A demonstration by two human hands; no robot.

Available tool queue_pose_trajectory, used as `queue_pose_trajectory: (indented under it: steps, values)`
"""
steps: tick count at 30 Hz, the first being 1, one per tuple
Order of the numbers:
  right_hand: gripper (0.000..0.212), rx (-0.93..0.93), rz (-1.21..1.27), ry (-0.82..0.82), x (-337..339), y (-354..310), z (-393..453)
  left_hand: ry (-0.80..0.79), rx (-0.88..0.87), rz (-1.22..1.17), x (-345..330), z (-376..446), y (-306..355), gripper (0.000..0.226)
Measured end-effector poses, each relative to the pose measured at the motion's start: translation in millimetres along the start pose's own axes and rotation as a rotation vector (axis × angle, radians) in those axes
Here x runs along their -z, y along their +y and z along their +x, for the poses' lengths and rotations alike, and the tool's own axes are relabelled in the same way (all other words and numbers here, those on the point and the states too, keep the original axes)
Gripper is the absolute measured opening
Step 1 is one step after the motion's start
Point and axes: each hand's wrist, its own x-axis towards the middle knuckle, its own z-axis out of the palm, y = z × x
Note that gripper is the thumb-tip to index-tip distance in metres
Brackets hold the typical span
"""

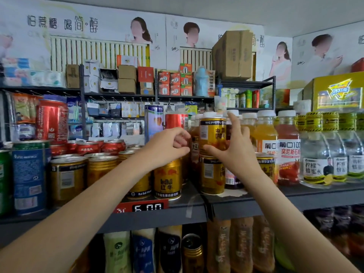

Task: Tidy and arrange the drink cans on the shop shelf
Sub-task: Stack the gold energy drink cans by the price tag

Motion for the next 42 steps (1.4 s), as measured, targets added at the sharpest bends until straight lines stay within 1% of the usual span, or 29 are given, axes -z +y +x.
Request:
queue_pose_trajectory:
  steps: [2,5,7,8,12,14,16,18,20,21,22,23,24,25,26,28,30,31,32,33,35,36,37,40,42]
  values:
    - [0.098,0.053,-0.132,0.027,-4,-1,5,-0.015,0.020,0.000,-9,7,13,0.045]
    - [0.099,0.095,-0.275,0.062,-10,2,10,-0.092,0.090,-0.004,-27,11,27,0.065]
    - [0.101,0.109,-0.298,0.116,-13,5,8,-0.096,0.124,-0.069,-33,12,31,0.070]
    - [0.101,0.117,-0.270,0.140,-15,6,7,-0.083,0.144,-0.133,-33,11,31,0.070]
    - [0.100,0.183,0.010,0.171,-23,10,5,-0.040,0.243,-0.401,-22,13,34,0.068]
    - [0.096,0.277,0.092,0.180,-24,9,7,-0.008,0.238,-0.559,-15,16,40,0.060]
    - [0.092,0.397,0.155,0.173,-19,6,10,0.059,0.219,-0.640,-9,20,46,0.058]
    - [0.088,0.498,0.261,0.117,-4,2,18,0.136,0.197,-0.694,-4,20,52,0.050]
    - [0.084,0.540,0.402,0.043,18,3,29,0.175,0.197,-0.904,-1,19,55,0.042]
    - [0.080,0.505,0.496,0.009,29,3,31,0.168,0.203,-1.062,0,18,56,0.042]
    - [0.076,0.425,0.618,-0.033,37,3,31,0.150,0.206,-1.222,1,16,56,0.045]
    - [0.073,0.322,0.766,-0.088,44,3,29,0.129,0.212,-1.344,0,14,57,0.049]
    - [0.069,0.234,0.898,-0.139,48,4,27,0.095,0.215,-1.395,-2,13,58,0.050]
    - [0.064,0.171,0.994,-0.170,50,7,26,0.042,0.212,-1.363,-5,12,58,0.048]
    - [0.056,0.120,1.055,-0.183,52,10,24,-0.017,0.205,-1.251,-7,12,57,0.043]
    - [0.046,0.023,1.112,-0.185,58,14,22,-0.104,0.181,-0.892,-9,10,53,0.027]
    - [0.049,-0.071,1.076,-0.157,65,20,20,-0.097,0.151,-0.528,-12,13,48,0.017]
    - [0.050,-0.110,1.043,-0.140,67,24,20,-0.082,0.136,-0.329,-14,15,46,0.020]
    - [0.049,-0.144,1.017,-0.123,69,28,20,-0.099,0.116,-0.136,-18,18,44,0.027]
    - [0.046,-0.169,0.994,-0.109,72,32,19,-0.172,0.096,0.013,-22,21,44,0.036]
    - [0.041,-0.191,0.969,-0.090,75,38,17,-0.374,0.079,0.149,-33,25,47,0.053]
    - [0.041,-0.196,0.962,-0.085,75,41,16,-0.431,0.079,0.180,-38,27,50,0.058]
    - [0.041,-0.202,0.955,-0.084,75,43,16,-0.437,0.077,0.208,-43,29,51,0.062]
    - [0.041,-0.215,0.934,-0.087,70,49,14,-0.370,0.067,0.308,-57,38,51,0.078]
    - [0.042,-0.216,0.923,-0.093,69,51,13,-0.362,0.097,0.355,-64,41,47,0.085]
